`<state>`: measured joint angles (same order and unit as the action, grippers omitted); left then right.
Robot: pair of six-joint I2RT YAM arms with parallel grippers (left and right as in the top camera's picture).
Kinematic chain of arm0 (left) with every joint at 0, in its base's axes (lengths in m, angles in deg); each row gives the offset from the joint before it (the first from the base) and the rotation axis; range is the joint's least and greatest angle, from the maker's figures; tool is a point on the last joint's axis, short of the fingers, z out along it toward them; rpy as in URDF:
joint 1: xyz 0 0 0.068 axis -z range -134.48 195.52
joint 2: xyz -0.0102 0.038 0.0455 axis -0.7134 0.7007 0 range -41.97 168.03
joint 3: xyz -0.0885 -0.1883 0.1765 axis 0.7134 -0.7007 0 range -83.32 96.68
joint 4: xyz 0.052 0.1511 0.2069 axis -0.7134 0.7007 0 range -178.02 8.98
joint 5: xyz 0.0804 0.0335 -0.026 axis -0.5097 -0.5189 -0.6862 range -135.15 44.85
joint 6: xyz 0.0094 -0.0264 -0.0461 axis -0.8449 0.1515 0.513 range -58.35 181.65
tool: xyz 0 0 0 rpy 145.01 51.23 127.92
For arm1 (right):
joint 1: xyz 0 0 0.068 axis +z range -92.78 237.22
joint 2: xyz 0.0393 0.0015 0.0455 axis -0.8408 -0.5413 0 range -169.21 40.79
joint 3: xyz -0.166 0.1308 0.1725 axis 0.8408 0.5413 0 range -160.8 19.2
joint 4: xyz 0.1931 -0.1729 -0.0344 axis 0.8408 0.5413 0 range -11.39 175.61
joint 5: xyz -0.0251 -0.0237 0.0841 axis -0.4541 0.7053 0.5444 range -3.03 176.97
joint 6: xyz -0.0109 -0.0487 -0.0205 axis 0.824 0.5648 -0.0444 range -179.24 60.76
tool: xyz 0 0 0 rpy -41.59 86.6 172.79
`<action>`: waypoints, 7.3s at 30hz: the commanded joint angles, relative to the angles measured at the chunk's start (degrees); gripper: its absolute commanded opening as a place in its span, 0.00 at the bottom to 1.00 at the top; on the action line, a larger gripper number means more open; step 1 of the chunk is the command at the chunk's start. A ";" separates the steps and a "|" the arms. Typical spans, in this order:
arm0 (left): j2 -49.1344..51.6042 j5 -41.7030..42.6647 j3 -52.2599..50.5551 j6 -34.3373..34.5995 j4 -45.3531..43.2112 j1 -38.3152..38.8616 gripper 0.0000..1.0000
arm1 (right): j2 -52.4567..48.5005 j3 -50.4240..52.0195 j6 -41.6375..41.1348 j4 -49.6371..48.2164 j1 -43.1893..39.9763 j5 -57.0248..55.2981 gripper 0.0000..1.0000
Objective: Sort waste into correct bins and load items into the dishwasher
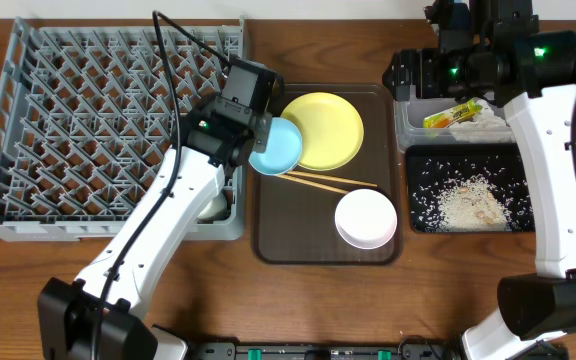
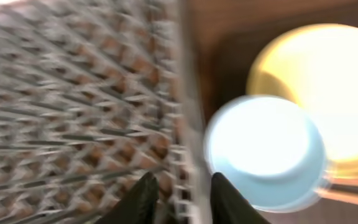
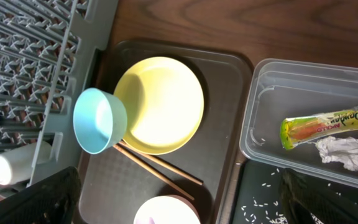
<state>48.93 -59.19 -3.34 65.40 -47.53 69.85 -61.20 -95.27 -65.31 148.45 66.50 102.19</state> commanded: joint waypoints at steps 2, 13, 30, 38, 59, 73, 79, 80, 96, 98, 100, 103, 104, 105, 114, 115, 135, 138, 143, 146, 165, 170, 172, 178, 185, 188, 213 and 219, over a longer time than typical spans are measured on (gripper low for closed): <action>0.70 15.85 -1.07 1.62 0.09 0.11 0.40 | -0.35 -0.11 -0.09 0.09 0.55 -0.42 0.99; 9.49 20.11 -2.10 3.87 -2.82 0.28 0.42 | -0.35 -0.11 -0.09 0.13 0.50 -0.42 0.99; 19.61 20.09 -2.10 3.63 -6.12 1.22 0.42 | -0.35 -0.11 -0.09 0.17 0.55 -0.42 0.99; 17.18 21.18 -2.08 3.65 -5.38 6.56 0.42 | -0.35 -0.11 -0.09 0.20 0.55 -0.42 0.99; 8.28 14.58 0.90 1.86 6.84 8.13 0.64 | -0.35 -0.11 -0.09 0.22 0.55 -0.42 0.99; 15.72 14.67 0.07 -6.97 2.78 4.35 0.70 | -0.35 -0.11 -0.09 0.24 0.50 -0.42 0.99; 17.97 14.93 -0.15 -7.17 2.75 4.33 0.66 | -0.35 -0.11 -0.09 0.24 0.55 -0.39 0.99; 18.36 15.13 -0.15 -7.15 2.75 4.35 0.66 | -0.35 -0.11 -0.09 0.24 0.55 -0.39 0.99; 24.24 19.63 -0.15 -6.86 2.51 4.35 0.31 | -0.35 -0.11 -0.09 0.24 0.55 -0.42 0.99; 25.07 19.54 -0.15 -6.71 2.49 4.33 0.24 | -0.35 -0.11 -0.09 0.24 0.55 -0.42 0.99; 25.22 19.37 -0.15 -6.71 2.49 4.33 0.15 | -0.35 -0.11 -0.09 0.24 0.48 -0.42 0.99; 25.20 19.34 -0.15 -6.71 2.45 4.28 0.08 | -0.35 -0.11 -0.09 0.24 0.50 -0.42 0.99; 25.18 19.34 -0.15 -6.71 2.47 4.28 0.08 | -0.35 -0.11 -0.09 0.24 0.50 -0.42 0.99; 25.14 19.37 -0.13 -6.69 2.49 4.28 0.08 | -0.35 -0.11 -0.09 0.24 0.50 -0.42 0.99; 17.31 18.97 0.79 -6.49 2.45 4.11 0.07 | -0.35 -0.11 -0.09 0.24 0.55 -0.42 0.99; 14.38 18.27 1.05 -6.47 2.47 3.96 0.07 | -0.35 -0.11 -0.09 0.24 0.55 -0.42 0.99; 3.30 -28.22 1.14 -13.16 -21.00 -2.27 0.07 | -0.35 -0.11 -0.09 0.26 0.48 -0.42 0.99; 5.84 -29.18 1.14 -13.27 -25.90 -5.35 0.07 | -0.35 -0.11 -0.09 0.24 0.50 -0.42 0.99; 12.00 -31.65 1.14 -21.11 -37.11 -8.74 0.07 | -0.35 -0.11 -0.09 0.24 0.50 -0.42 0.99; 16.81 -36.89 1.14 -28.98 -47.65 -9.53 0.07 | -0.35 -0.11 -0.09 0.26 0.50 -0.42 0.99; 29.55 -46.80 1.05 -50.36 -72.57 -10.58 0.08 | -0.35 -0.11 -0.09 0.24 0.55 -0.42 0.99; 29.59 -47.08 0.28 -44.48 -65.20 -9.73 0.07 | -0.35 -0.11 -0.09 0.24 0.55 -0.42 0.99; 29.59 -47.08 0.00 -42.47 -63.21 -9.44 0.07 | -0.35 -0.11 -0.09 0.24 0.55 -0.42 0.99; 29.59 -47.08 0.00 -42.01 -62.38 -8.13 0.08 | -0.35 -0.11 -0.09 0.24 0.50 -0.42 0.99; 29.59 -47.08 0.00 -41.99 -61.64 -5.77 0.16 | -0.35 -0.11 -0.09 0.26 0.55 -0.42 0.99; 29.59 -47.08 0.00 -41.97 -59.63 -4.76 0.39 | -0.35 -0.11 -0.09 0.24 0.55 -0.42 0.99; 1.20 7.89 0.02 -4.04 -12.57 -1.97 0.74 | -0.35 -0.11 -0.09 0.24 0.55 -0.42 0.99; -1.11 31.23 -0.90 12.41 5.09 -0.50 0.74 | -0.35 -0.11 -0.09 0.24 0.55 -0.42 0.99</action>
<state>45.52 -47.52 -2.92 64.29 -46.35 68.21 -61.20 -95.21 -65.31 148.65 66.50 101.88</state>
